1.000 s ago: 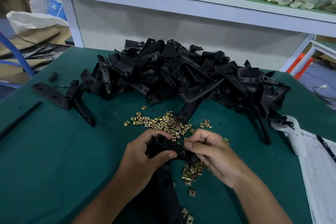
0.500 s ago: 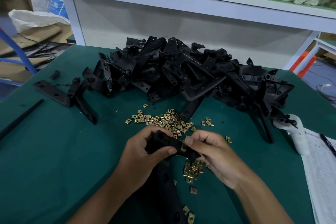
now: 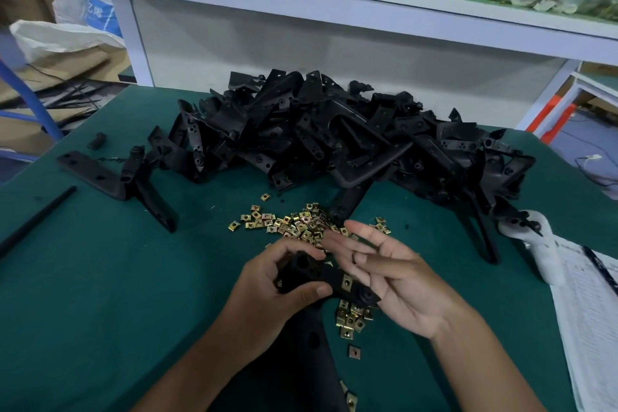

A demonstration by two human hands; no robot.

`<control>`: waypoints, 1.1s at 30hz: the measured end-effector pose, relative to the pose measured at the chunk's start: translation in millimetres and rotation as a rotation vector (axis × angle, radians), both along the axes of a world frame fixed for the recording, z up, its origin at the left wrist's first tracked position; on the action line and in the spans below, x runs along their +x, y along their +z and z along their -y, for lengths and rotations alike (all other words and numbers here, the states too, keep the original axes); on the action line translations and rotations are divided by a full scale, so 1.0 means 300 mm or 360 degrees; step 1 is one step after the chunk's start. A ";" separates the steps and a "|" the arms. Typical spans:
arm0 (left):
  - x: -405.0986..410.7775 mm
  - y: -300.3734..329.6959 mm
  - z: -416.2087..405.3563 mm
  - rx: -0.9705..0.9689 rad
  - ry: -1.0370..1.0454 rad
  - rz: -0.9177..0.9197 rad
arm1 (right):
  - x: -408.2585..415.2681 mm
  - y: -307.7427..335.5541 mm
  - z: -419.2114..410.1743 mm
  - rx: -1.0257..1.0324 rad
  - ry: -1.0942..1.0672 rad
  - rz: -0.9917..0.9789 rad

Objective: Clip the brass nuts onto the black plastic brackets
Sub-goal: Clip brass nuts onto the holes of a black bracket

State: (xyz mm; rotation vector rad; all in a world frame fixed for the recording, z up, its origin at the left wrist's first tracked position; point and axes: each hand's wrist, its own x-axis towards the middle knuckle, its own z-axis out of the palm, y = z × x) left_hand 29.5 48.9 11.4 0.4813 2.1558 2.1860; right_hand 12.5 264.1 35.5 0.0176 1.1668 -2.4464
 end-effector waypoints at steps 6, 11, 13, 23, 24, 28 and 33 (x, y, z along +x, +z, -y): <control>0.001 -0.002 0.004 0.0001 0.0004 0.0006 | -0.012 -0.018 0.009 0.0239 -0.0225 0.0177; 0.007 -0.003 -0.002 -0.0021 -0.0023 -0.0004 | -0.014 -0.025 0.004 0.0452 -0.0244 0.0119; 0.009 -0.002 -0.001 -0.0036 -0.0028 -0.0001 | -0.016 -0.027 -0.001 0.0425 -0.0188 0.0081; 0.006 -0.001 0.007 -0.0062 0.0021 -0.0021 | 0.004 -0.030 -0.002 0.1287 -0.0069 -0.0518; 0.005 -0.001 0.008 -0.0054 0.0019 -0.0017 | 0.007 -0.040 -0.006 0.1873 -0.0006 -0.0817; 0.003 -0.006 0.008 -0.0076 0.0000 -0.0020 | 0.024 -0.053 0.000 0.2600 0.0118 -0.1420; 0.004 -0.010 0.009 -0.0086 -0.0001 0.0001 | 0.023 -0.052 0.004 0.2656 0.0003 -0.1394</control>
